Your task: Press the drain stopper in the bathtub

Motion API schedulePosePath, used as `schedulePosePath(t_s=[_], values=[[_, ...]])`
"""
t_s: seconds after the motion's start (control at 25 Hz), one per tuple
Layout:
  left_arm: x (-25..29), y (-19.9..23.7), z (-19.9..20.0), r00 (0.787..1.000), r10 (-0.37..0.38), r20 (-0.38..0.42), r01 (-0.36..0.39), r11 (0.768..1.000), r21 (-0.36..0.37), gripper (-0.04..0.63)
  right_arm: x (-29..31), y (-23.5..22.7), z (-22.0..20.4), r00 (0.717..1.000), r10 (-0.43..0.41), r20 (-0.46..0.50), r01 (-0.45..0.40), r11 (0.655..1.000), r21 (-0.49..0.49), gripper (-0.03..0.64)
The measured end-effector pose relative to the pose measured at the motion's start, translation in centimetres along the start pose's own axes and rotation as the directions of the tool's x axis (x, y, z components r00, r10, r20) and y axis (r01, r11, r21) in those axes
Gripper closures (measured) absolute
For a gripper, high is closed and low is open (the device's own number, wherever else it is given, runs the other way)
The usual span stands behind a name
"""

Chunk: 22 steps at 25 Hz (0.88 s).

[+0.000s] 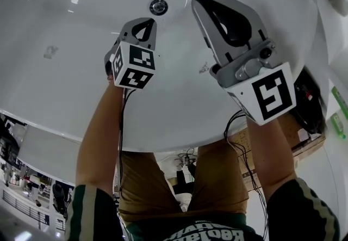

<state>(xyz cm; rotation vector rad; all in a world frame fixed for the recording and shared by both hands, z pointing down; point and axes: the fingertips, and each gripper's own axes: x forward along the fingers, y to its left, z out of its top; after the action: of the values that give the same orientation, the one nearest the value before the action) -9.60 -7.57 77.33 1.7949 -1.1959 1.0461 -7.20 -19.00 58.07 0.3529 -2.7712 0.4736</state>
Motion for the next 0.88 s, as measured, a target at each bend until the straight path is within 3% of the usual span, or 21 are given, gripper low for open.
schedulePosePath(t_s=[0.12, 0.24, 0.52, 0.88], values=[[2.0, -0.4, -0.4, 1.0, -0.005, -0.018, 0.006, 1.0, 0.011, 0.588, -0.1, -0.8, -0.4, 1.0, -0.005, -0.009, 0.005, 1.0, 0.01, 0.604], [4.0, -0.8, -1.3, 0.999, -0.008, -0.053, 0.01, 1.0, 0.028, 0.588, -0.1, -1.4, -1.0, 1.0, -0.008, -0.014, 0.009, 0.996, 0.085, 0.604], [7.2, 0.3, -4.6, 0.987, 0.06, -0.15, -0.051, 0.997, 0.06, 0.588, 0.5, -0.9, -1.8, 0.999, 0.017, -0.028, -0.013, 0.991, 0.131, 0.604], [10.8, 2.6, -4.6, 0.984, 0.104, -0.144, -0.097, 0.994, 0.059, 0.588, 0.8, -0.1, -2.4, 0.997, 0.045, -0.061, -0.035, 0.986, 0.163, 0.604]])
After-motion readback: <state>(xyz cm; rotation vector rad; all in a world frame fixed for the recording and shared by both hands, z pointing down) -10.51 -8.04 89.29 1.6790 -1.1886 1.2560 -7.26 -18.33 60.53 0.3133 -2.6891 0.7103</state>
